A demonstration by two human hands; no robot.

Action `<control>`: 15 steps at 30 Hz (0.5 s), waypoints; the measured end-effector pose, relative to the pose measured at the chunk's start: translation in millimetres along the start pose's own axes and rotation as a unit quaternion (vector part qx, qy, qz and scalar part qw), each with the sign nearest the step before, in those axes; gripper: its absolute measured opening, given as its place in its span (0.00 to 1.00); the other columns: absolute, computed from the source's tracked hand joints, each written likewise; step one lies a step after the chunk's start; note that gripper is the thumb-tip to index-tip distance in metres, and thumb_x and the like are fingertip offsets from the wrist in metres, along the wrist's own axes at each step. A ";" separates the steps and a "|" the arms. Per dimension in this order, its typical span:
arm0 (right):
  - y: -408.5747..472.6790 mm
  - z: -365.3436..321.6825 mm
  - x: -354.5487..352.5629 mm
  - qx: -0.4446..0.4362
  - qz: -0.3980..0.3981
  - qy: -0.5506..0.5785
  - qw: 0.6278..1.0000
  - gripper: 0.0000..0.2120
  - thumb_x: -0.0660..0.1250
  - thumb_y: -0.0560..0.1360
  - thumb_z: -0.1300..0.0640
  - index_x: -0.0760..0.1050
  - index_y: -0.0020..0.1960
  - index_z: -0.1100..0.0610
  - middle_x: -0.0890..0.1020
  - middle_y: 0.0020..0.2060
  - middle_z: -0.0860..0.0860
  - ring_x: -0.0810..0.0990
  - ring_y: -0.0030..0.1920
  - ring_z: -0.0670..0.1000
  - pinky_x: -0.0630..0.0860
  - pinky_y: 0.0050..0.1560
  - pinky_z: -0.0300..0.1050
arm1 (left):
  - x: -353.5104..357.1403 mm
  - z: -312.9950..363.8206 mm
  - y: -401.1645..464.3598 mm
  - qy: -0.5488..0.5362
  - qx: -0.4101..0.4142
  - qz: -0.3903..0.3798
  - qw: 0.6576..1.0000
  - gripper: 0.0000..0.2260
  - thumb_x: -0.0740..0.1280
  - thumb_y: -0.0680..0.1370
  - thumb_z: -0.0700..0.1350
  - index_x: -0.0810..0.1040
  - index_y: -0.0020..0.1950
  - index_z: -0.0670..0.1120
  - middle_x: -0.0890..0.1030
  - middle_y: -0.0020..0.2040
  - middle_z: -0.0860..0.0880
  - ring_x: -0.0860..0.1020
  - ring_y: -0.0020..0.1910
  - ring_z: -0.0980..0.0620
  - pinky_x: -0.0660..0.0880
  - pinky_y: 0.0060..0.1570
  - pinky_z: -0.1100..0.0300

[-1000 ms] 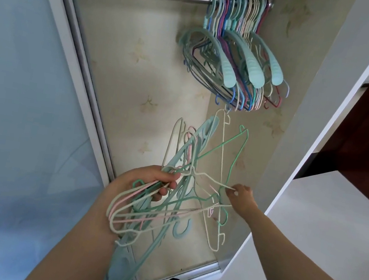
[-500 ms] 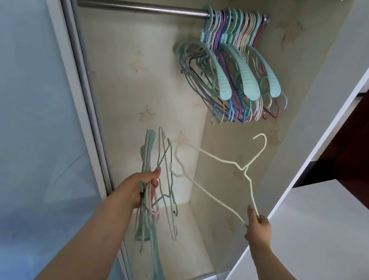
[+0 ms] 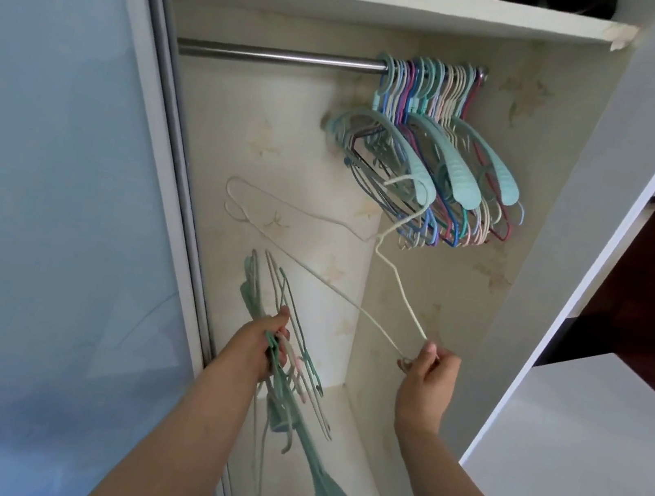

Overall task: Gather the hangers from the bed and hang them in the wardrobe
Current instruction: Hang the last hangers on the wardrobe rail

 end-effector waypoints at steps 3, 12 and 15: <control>-1.1 -43.3 5.7 -0.057 0.003 0.037 0.998 0.07 0.59 0.81 0.56 0.69 0.44 0.55 0.82 0.40 0.51 0.82 0.40 0.44 0.80 0.43 0.41 | 9.1 7.4 -8.6 0.000 0.009 -0.039 0.999 0.09 0.70 0.77 0.46 0.75 0.38 0.46 0.72 0.22 0.51 0.67 0.16 0.56 0.64 0.18 0.70; 54.4 -178.6 45.2 -0.170 -0.028 -0.047 0.984 0.11 0.56 0.81 0.51 0.68 0.51 0.59 0.83 0.46 0.56 0.80 0.45 0.59 0.76 0.43 0.53 | 33.7 39.2 -37.1 0.134 0.086 -0.057 0.986 0.13 0.73 0.73 0.53 0.74 0.38 0.47 0.70 0.28 0.51 0.66 0.22 0.55 0.61 0.28 0.60; 66.3 -207.1 65.3 -0.187 -0.034 -0.129 0.973 0.14 0.54 0.82 0.54 0.69 0.56 0.65 0.81 0.48 0.62 0.79 0.47 0.62 0.68 0.39 0.49 | 38.8 49.3 -43.7 0.163 0.104 -0.072 0.978 0.14 0.76 0.69 0.53 0.76 0.39 0.46 0.70 0.30 0.51 0.65 0.24 0.55 0.60 0.27 0.61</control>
Point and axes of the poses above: each hand's wrist, its own y-axis towards the middle knuckle, its own x-axis out of the palm, z = x × y, the point moved 7 cm from there along y, towards the middle knuckle
